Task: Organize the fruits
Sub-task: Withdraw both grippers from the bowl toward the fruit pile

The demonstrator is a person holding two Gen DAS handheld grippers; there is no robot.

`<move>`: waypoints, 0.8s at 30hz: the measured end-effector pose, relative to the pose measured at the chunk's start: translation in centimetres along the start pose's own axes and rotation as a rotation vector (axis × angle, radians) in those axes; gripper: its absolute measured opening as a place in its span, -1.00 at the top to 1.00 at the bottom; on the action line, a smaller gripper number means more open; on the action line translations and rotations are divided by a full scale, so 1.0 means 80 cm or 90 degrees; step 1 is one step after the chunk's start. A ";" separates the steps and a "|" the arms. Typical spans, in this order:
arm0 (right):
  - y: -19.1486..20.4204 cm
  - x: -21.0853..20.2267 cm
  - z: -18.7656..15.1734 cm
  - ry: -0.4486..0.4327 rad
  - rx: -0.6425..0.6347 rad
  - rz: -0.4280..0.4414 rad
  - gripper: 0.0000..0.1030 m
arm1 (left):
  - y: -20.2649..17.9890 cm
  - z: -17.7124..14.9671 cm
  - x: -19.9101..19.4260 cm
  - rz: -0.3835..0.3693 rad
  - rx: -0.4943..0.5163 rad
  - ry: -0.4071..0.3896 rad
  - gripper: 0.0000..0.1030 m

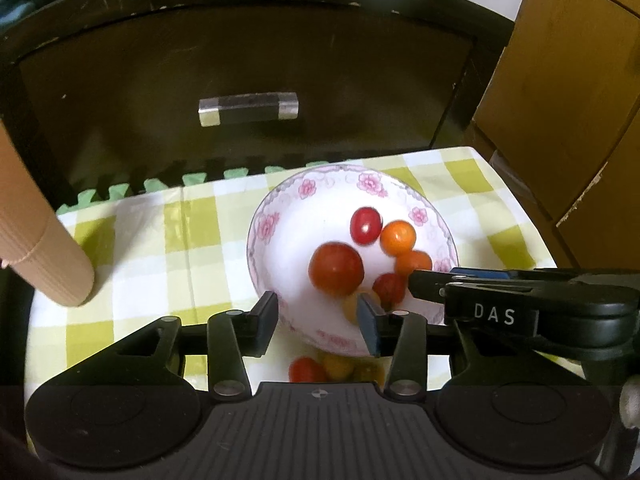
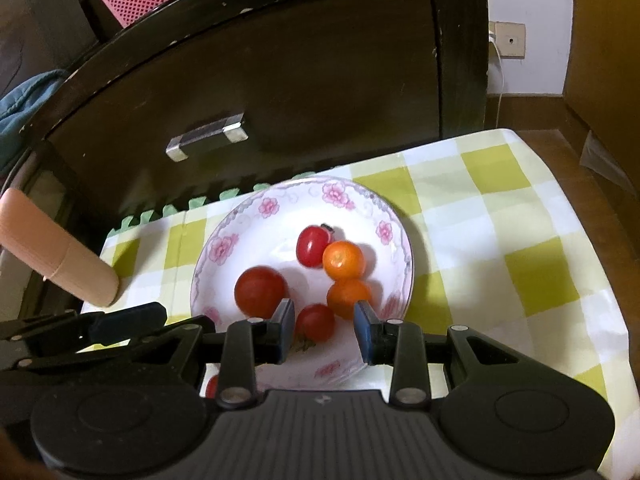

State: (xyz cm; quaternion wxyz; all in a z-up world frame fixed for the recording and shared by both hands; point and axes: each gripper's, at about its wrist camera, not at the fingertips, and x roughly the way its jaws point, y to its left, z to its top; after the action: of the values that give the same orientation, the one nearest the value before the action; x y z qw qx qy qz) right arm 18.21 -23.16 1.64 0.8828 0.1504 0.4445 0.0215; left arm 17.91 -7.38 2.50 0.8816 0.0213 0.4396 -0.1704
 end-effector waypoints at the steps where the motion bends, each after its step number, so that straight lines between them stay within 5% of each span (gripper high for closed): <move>1: 0.002 -0.002 -0.002 0.003 -0.002 0.000 0.39 | 0.001 -0.003 -0.002 -0.002 -0.001 0.002 -0.05; 11: 0.009 -0.021 -0.025 0.016 -0.008 0.001 0.39 | 0.001 -0.030 -0.011 -0.010 0.000 0.023 -0.05; 24: 0.038 -0.031 -0.061 0.047 -0.030 0.036 0.38 | 0.027 -0.063 -0.021 0.035 0.020 0.078 -0.11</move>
State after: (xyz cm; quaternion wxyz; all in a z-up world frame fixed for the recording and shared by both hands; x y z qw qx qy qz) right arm 13.18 -19.52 1.70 0.8682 0.1413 0.4716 0.0626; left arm 13.80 -3.97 0.49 0.8569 0.0576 0.4893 -0.1514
